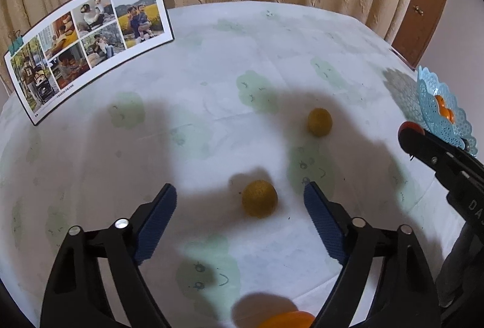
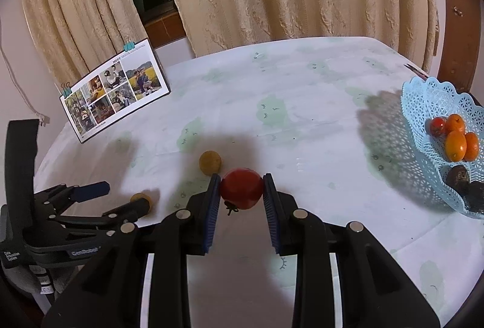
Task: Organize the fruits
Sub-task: 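Grasp the small yellow fruit with the left tool while the right tool carries the tomato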
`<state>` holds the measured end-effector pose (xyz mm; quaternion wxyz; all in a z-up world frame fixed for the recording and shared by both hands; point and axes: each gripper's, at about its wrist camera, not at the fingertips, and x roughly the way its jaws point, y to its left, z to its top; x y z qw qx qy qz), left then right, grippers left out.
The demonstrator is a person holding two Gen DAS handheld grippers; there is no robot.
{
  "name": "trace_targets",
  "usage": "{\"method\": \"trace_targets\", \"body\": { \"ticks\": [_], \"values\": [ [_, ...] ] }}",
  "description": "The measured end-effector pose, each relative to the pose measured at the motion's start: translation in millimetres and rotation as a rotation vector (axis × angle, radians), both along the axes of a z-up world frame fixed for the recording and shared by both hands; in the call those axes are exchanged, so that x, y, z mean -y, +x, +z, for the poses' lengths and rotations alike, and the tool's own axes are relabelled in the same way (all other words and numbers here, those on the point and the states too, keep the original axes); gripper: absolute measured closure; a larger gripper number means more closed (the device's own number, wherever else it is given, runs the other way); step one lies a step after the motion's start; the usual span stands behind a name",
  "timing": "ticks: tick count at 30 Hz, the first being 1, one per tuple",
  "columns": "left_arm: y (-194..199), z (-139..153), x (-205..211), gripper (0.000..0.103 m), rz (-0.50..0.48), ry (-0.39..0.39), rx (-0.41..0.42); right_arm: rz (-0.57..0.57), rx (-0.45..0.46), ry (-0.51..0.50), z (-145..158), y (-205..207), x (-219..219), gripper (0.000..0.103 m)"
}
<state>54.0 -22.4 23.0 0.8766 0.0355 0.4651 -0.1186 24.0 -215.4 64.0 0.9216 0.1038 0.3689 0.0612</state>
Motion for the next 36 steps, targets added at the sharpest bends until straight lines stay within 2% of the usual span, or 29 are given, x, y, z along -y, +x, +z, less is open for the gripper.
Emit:
{"method": "trace_targets", "body": {
  "ticks": [12, 16, 19, 23, 29, 36],
  "values": [
    [3, -13, 5, 0.034, -0.004, 0.017, -0.032, 0.006, -0.003, 0.007, 0, -2, 0, 0.074],
    [5, -14, 5, 0.042, 0.002, 0.027, -0.028, 0.008, -0.003, 0.009, -1, -3, -1, 0.074],
    [5, -14, 5, 0.052, 0.009, 0.032, -0.021, 0.006, -0.002, 0.009, -1, -3, -1, 0.074],
    [4, -11, 5, 0.07, 0.004, 0.024, -0.02, -0.001, 0.008, 0.013, 3, -5, 0, 0.074],
    [0, -5, 4, 0.076, 0.013, 0.026, 0.004, -0.025, 0.034, 0.023, 11, -11, 11, 0.074],
    [-6, 6, 5, 0.076, 0.017, 0.039, 0.051, -0.086, 0.066, 0.042, 21, -20, 35, 0.074]
  ]
}}
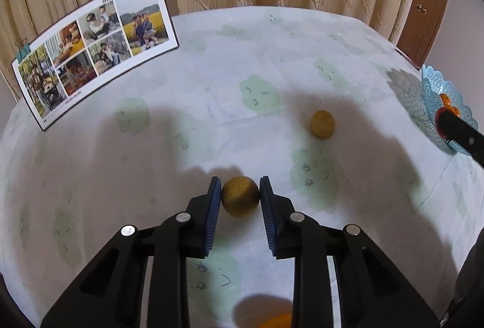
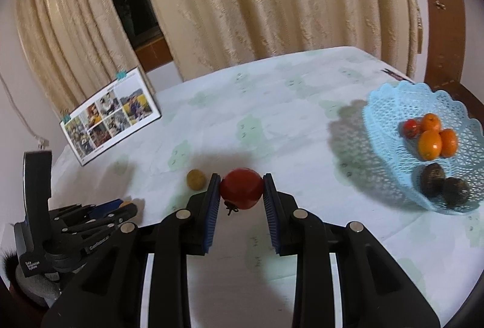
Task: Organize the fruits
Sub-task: 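Grasp the small yellow fruit with the left tool while the right tool carries the tomato, then drop the tomato in the basket with the right tool while the left tool carries the yellow fruit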
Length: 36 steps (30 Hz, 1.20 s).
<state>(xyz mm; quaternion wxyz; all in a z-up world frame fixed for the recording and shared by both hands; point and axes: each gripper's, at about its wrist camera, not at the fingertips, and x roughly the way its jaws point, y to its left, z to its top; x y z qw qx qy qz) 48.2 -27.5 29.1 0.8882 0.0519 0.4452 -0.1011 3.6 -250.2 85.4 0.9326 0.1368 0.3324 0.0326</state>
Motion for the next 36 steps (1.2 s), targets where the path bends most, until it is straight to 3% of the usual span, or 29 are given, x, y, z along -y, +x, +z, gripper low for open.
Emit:
{"method": "trace_targets", "body": {
  "ticks": [12, 27, 28, 29, 30, 36],
  "values": [
    [-9, 14, 13, 0.076, -0.029, -0.003, 0.041, -0.153, 0.047, 0.024, 14, -19, 62, 0.074],
    [-17, 36, 60, 0.076, -0.117, 0.001, 0.082, -0.368, 0.039, 0.086, -1, -45, 153, 0.073],
    [-18, 38, 64, 0.076, -0.125, 0.002, 0.085, -0.379, 0.035, 0.1, -4, -47, 160, 0.068],
    [-18, 39, 69, 0.076, -0.133, 0.002, 0.088, -0.39, 0.034, 0.115, -6, -48, 164, 0.055],
    [-19, 41, 72, 0.076, -0.139, 0.002, 0.09, -0.404, 0.04, 0.13, -8, -51, 169, 0.052],
    [-21, 52, 108, 0.076, -0.202, 0.006, 0.106, -0.454, 0.069, 0.155, -9, -66, 190, 0.051]
  ]
}}
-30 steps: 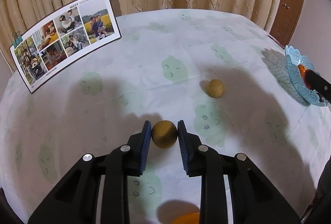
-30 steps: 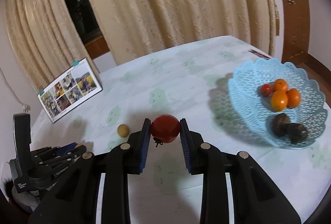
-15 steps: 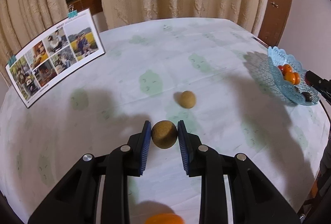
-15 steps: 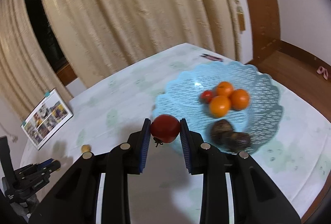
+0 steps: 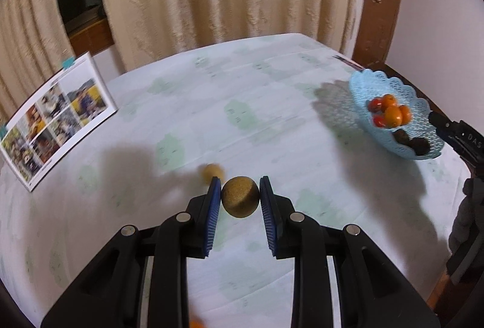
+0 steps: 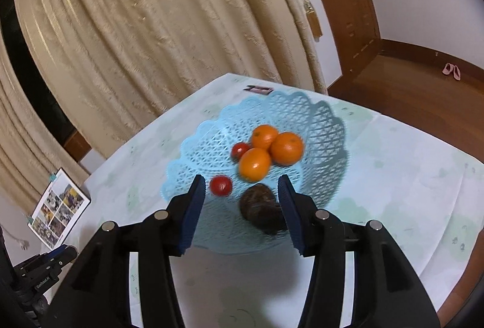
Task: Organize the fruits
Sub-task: 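Drop the tomato in the basket with the right tool while the left tool carries the yellow fruit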
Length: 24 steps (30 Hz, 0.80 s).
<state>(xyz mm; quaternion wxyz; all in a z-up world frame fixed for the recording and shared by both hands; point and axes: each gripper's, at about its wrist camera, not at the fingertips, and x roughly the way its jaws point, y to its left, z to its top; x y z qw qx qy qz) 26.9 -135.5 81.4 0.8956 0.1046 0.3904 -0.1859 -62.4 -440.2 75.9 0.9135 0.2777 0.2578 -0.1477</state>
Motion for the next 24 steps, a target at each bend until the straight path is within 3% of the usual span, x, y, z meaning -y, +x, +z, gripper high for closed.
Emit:
{"method": "trace_targets", "body": {
  "ticks": [12, 24],
  "values": [
    [-4, 20, 102, 0.076, -0.196, -0.023, 0.023, -0.108, 0.044, 0.001, -2, -33, 32, 0.05],
    [5, 8, 186, 0.074, -0.317, -0.064, -0.046, -0.127, 0.053, 0.002, -5, -45, 40, 0.049]
  ]
}}
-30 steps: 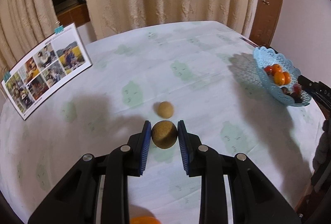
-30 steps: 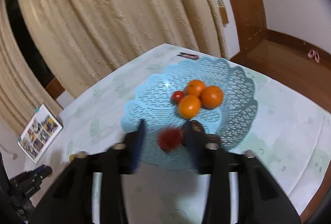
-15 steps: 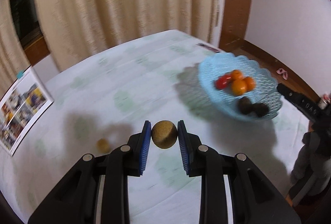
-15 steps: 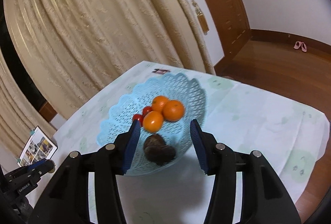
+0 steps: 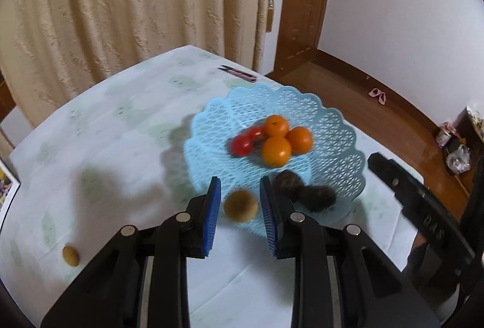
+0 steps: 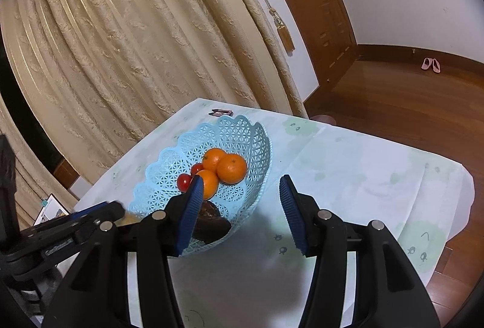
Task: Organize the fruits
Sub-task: 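Drop the tomato in the basket with the right tool while the left tool carries the yellow fruit, then open the left tool over the basket to release the yellow fruit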
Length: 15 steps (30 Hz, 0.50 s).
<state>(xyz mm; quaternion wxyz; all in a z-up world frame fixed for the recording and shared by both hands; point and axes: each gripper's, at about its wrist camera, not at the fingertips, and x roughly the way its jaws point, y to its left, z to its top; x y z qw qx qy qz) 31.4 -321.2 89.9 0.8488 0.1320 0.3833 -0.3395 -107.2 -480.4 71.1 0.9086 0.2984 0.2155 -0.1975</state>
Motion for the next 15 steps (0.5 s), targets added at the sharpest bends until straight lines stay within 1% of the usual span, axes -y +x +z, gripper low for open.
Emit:
{"method": "trace_targets", "body": {
  "ticks": [1, 2, 3, 4, 6, 12, 14, 15],
  "values": [
    [0, 0, 4, 0.063, -0.007, 0.003, -0.011, 0.0, 0.0, -0.002, 0, 0, 0, 0.046],
    [1, 1, 5, 0.035, -0.005, 0.003, -0.017, -0.004, 0.002, -0.005, 0, 0, -1, 0.039],
    [1, 3, 2, 0.023, 0.008, -0.01, -0.009, -0.009, 0.005, -0.008, 1, -1, -1, 0.038],
    [1, 6, -2, 0.017, 0.019, -0.025, 0.007, -0.014, 0.007, -0.011, 1, -1, -2, 0.037],
    [3, 11, -11, 0.017, 0.037, -0.026, 0.033, -0.017, 0.009, -0.014, 2, -1, -3, 0.037],
    [17, 25, -48, 0.015, 0.129, -0.025, 0.06, -0.007, 0.013, -0.002, 1, 1, -10, 0.036],
    [19, 30, -61, 0.013, 0.148, -0.031, 0.069, -0.002, 0.022, -0.001, 3, 2, -16, 0.03],
    [20, 33, -69, 0.013, 0.158, -0.034, 0.075, -0.001, 0.027, -0.002, 4, 1, -18, 0.029]
  ]
}}
